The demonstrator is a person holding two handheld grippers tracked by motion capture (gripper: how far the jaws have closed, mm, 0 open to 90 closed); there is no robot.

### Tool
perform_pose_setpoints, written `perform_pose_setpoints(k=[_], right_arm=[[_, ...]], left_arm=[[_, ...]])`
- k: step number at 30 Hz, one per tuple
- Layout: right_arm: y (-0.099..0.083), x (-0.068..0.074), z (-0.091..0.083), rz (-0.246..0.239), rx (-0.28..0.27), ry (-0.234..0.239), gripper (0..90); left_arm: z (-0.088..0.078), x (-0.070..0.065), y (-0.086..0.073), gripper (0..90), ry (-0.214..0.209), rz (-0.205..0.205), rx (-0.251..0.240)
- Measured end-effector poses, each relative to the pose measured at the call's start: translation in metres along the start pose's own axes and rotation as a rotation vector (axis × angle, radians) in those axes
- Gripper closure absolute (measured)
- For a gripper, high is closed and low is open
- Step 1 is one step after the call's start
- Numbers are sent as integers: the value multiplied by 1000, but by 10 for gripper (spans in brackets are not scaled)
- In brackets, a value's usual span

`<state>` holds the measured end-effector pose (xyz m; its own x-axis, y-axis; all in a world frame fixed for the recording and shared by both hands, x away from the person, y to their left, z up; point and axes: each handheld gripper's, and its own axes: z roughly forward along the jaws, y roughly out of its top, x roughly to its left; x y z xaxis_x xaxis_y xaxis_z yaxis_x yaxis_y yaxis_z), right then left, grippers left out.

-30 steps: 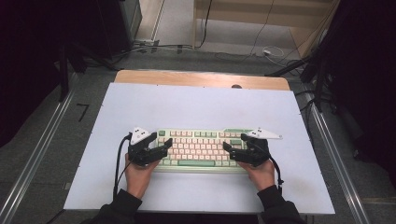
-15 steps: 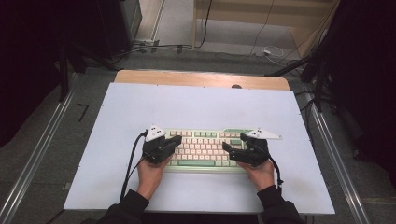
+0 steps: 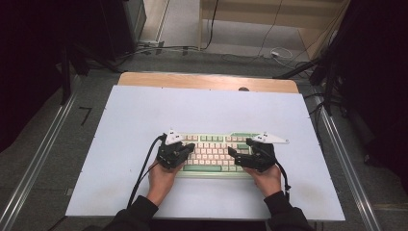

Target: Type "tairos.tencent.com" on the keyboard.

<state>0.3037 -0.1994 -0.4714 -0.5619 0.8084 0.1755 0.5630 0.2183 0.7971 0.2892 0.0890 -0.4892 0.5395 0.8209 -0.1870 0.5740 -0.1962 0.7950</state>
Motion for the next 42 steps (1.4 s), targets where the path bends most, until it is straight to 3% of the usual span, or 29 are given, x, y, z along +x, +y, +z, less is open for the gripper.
perform_pose_setpoints(k=[16, 19, 21, 22, 24, 26, 28, 29, 33, 42], right_arm=[[0, 0, -1, 0, -5, 1, 153], [0, 0, -1, 0, -3, 4, 153], [0, 0, -1, 0, -4, 3, 153], [0, 0, -2, 2, -5, 4, 153], [1, 0, -2, 2, -6, 3, 153], [1, -1, -2, 2, -6, 2, 152], [1, -1, -2, 1, -8, 3, 153], [1, 0, -2, 0, -10, 4, 153], [1, 0, -2, 1, -11, 5, 153], [1, 1, -2, -1, -13, 7, 154]], left_arm=[[6, 3, -1, 900, -5, -23, 44], [4, 3, 0, 900, -11, -29, 31], [-5, 3, 3, 784, -12, -32, -29], [-5, 3, 3, 709, -12, -32, -29], [-15, 5, 6, 534, 1, -45, -88], [-18, 6, 7, 419, 6, -54, -100], [-22, 10, 8, 392, 9, -76, -109], [-24, 12, 8, 334, 17, -82, -108], [-28, 18, 7, 302, 36, -95, -98], [-41, 26, 2, 296, 65, -110, -143]])
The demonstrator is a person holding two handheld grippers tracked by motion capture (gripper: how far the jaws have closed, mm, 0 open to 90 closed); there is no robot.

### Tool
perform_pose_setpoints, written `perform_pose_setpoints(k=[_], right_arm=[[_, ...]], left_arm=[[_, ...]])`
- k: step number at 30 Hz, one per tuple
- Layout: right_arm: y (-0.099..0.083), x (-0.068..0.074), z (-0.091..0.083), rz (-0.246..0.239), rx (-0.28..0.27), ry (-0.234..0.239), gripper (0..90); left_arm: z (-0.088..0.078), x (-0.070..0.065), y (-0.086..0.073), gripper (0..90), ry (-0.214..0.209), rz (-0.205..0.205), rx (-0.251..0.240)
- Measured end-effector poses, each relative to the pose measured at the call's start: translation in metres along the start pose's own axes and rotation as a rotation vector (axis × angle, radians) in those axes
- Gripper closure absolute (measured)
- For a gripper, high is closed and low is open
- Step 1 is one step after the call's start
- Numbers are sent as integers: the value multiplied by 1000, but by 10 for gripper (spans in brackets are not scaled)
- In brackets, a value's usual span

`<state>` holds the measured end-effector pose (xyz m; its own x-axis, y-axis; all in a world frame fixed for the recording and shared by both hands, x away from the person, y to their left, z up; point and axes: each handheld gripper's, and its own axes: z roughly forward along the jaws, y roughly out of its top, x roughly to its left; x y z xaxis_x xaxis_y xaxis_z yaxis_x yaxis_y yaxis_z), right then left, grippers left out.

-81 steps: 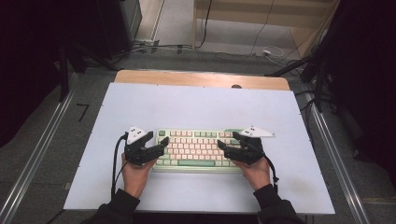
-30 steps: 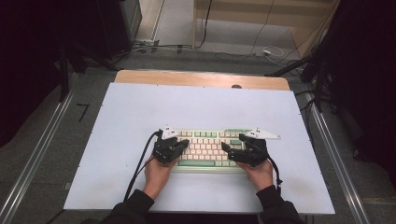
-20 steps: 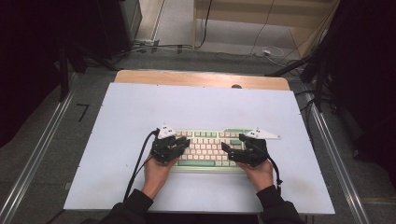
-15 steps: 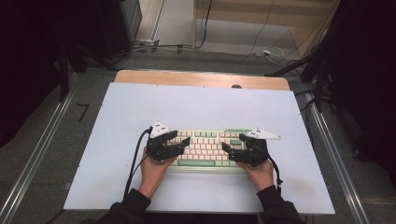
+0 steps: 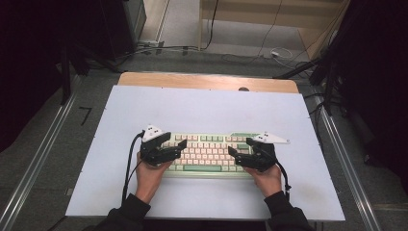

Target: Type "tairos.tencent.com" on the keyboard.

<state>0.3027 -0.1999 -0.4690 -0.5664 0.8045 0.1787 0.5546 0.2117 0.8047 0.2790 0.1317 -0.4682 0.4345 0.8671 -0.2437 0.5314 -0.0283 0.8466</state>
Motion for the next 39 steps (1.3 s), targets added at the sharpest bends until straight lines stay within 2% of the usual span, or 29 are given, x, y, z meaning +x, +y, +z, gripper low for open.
perform_pose_setpoints(k=[6, 14, 26, 30, 33, 39], right_arm=[[0, 2, 1, -3, 2, 1, 156], [1, 5, 3, -9, 4, 6, 209], [2, 12, 11, -39, 4, 31, 412], [2, 13, 13, -33, 0, 32, 491], [3, 14, 15, -27, -2, 34, 564], [2, 18, 20, -61, 6, 49, 764]], left_arm=[[-9, 5, -1, 296, 5, -8, -26], [-16, 10, -7, 273, 25, -4, -38], [-26, 13, -15, 268, 37, -10, -51], [-28, 14, -16, 269, 38, -13, -53], [-27, 13, -17, 270, 35, -10, -45], [-24, 10, -18, 271, 32, 4, -36]])
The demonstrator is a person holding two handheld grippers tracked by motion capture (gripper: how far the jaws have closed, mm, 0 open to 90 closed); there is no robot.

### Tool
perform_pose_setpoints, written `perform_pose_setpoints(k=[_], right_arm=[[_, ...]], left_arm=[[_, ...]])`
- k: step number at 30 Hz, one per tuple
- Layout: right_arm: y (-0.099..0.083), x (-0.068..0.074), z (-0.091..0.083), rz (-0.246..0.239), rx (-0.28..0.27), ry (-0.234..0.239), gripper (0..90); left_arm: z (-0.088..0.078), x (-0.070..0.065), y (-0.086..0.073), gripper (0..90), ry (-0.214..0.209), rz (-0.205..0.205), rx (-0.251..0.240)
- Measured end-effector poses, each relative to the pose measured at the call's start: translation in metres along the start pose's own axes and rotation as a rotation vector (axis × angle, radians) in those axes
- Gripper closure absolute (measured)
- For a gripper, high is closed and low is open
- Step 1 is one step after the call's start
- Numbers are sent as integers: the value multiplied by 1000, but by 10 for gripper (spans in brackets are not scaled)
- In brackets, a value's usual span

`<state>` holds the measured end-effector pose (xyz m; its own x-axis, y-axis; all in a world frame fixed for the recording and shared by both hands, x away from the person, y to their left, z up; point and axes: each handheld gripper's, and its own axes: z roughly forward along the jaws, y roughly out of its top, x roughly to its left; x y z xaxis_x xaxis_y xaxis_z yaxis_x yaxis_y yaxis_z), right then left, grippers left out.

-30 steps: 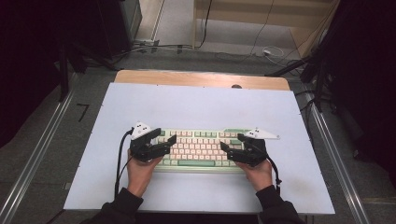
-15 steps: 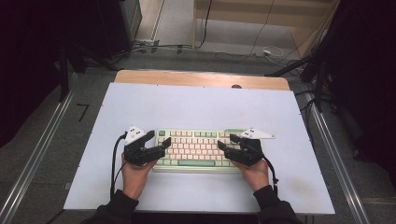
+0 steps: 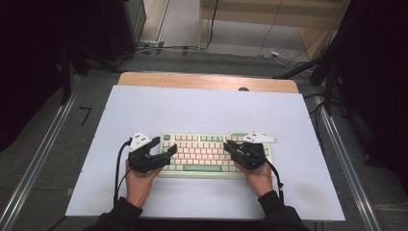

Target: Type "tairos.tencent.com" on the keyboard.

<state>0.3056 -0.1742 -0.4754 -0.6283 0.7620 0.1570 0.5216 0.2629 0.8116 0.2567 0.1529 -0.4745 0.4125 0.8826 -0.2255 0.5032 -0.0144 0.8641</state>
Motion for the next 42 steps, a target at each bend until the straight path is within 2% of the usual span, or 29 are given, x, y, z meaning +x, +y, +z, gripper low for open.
perform_pose_setpoints(k=[3, 5, 12, 42], right_arm=[[0, 3, 3, -15, 10, 5, 851], [0, 5, 5, -24, 17, 8, 874], [-1, 10, 14, -49, 51, 8, 875], [-2, 13, 22, -51, 89, -9, 875]], left_arm=[[1, -1, 0, 270, 0, 3, 2], [1, -1, 0, 271, 1, 3, 2], [3, -1, -1, 270, -3, 5, 8], [4, -1, -1, 272, -7, 6, 11]])
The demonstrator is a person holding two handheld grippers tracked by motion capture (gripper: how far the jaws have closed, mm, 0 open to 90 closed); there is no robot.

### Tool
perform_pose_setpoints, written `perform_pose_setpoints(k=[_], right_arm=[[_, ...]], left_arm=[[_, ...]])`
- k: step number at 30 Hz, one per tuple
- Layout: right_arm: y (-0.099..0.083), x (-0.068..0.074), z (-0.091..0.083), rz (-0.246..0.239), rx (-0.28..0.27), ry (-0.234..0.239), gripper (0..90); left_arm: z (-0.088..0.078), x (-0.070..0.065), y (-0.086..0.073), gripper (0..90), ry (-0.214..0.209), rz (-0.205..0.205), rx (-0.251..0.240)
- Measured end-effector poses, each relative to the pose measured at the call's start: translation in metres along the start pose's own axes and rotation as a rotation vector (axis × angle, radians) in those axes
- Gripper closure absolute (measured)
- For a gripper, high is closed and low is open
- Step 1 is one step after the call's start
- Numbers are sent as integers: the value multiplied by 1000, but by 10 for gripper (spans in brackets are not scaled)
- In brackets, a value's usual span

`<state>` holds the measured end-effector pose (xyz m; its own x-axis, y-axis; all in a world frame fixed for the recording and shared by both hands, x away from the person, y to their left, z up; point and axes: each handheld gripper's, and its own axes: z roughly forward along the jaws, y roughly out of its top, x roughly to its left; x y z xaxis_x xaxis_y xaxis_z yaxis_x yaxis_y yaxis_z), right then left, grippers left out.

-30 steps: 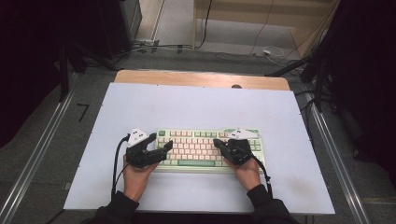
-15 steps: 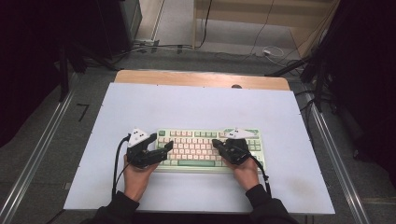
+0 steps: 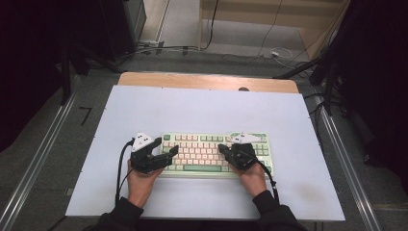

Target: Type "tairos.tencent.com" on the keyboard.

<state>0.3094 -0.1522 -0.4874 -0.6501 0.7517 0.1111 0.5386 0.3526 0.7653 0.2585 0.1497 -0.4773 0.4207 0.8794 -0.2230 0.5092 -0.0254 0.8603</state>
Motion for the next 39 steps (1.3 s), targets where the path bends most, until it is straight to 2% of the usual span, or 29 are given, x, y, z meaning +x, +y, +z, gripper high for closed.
perform_pose_setpoints(k=[7, 11, 13, 17, 20, 22, 23, 24, 26, 28, 32, 39], right_arm=[[0, 0, 1, 2, 7, -4, 875], [-1, 1, 4, 1, 35, -4, 875], [-1, 0, 3, 6, 33, -4, 875], [2, -2, -6, 25, -8, -6, 865], [3, -6, -12, 34, -31, 0, 783], [4, -8, -16, 35, -38, 7, 671], [4, -9, -18, 35, -38, 10, 599], [4, -10, -19, 36, -42, 14, 482], [5, -13, -22, 49, -37, 26, 365], [5, -15, -25, 59, -36, 12, 248], [5, -20, -31, 77, -40, -9, 157], [2, -31, -43, 106, -68, -24, 138]], left_arm=[[0, -1, 0, 272, 1, -1, 1], [0, -1, 0, 273, 2, 1, 2], [0, -1, 0, 273, 1, 1, 1], [-1, 0, 0, 272, -1, 1, -1], [-1, -1, 0, 273, -1, 0, -3], [-1, -1, 0, 273, 1, 2, -2], [-1, -1, 0, 273, 1, 1, -2], [-1, -1, 0, 273, 0, 1, -2], [-1, -1, 0, 273, 0, 0, -3], [-1, -1, 0, 273, 1, 1, -2], [-1, -2, 0, 273, 0, 4, -3], [0, -3, 0, 293, -2, 11, 3]])
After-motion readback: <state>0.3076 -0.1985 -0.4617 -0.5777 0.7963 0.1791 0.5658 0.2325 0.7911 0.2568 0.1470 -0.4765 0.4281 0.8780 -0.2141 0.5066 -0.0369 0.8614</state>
